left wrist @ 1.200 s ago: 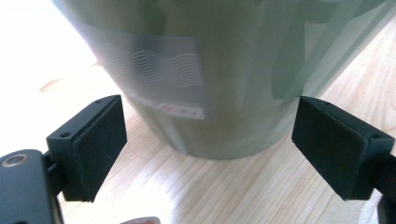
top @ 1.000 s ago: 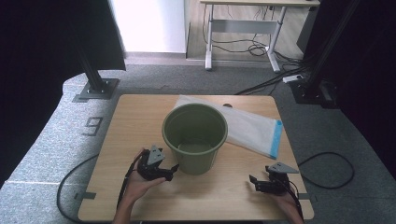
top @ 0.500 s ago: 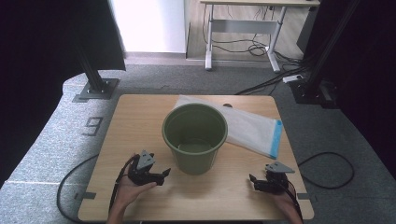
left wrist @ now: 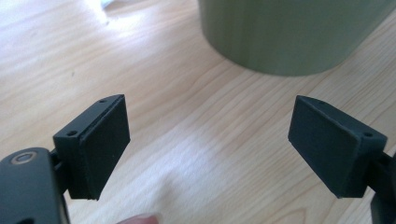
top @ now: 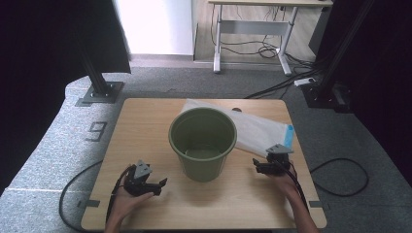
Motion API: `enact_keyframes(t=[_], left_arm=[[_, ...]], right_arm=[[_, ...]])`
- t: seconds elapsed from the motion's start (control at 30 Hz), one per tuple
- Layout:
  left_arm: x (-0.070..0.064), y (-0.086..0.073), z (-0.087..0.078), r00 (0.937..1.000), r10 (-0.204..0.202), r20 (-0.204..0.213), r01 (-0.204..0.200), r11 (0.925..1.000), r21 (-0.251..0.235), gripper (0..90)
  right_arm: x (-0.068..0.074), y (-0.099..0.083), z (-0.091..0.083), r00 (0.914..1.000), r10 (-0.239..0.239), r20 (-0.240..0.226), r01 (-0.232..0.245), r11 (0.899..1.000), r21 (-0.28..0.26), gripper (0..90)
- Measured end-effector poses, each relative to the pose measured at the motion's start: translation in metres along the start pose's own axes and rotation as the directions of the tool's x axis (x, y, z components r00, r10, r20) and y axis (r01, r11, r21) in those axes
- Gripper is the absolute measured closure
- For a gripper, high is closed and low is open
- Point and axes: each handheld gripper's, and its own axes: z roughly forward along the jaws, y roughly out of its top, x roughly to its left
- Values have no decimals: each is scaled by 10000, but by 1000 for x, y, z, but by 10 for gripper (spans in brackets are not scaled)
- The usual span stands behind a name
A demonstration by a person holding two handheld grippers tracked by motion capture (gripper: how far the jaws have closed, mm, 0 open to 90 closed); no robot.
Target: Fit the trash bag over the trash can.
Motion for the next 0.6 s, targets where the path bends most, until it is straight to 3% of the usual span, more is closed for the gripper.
enact_keyframes(t=[0.07, 0.2, 0.37, 0.43, 0.53, 0.6], left_arm=[[1, -4, -1, 9998, -206, -31, 206, 9998, -45, 126], [1, -12, -2, 9988, -483, -87, 483, 9988, 35, 129], [-4, -18, 1, 9988, -467, -130, 470, 9985, 273, 129], [-5, -21, 3, 9989, -438, -191, 446, 9980, 445, 129], [-5, -24, 4, 9988, -466, -171, 475, 9974, 550, 130], [-4, -24, 4, 9988, -458, -193, 468, 9974, 544, 130]], right_arm=[[1, 7, 10, 9996, -254, -94, 255, 9997, 31, 146], [9, 21, 35, 9939, -833, -716, 845, 9963, 134, 205], [16, 35, 57, 9854, -1523, -757, 1540, 9879, 170, 286], [18, 36, 64, 9829, -1674, -767, 1686, 9856, 98, 362], [16, 34, 70, 9827, -1528, -1046, 1564, 9873, 270, 480], [11, 33, 71, 9854, -1105, -1298, 1160, 9926, 357, 584]])
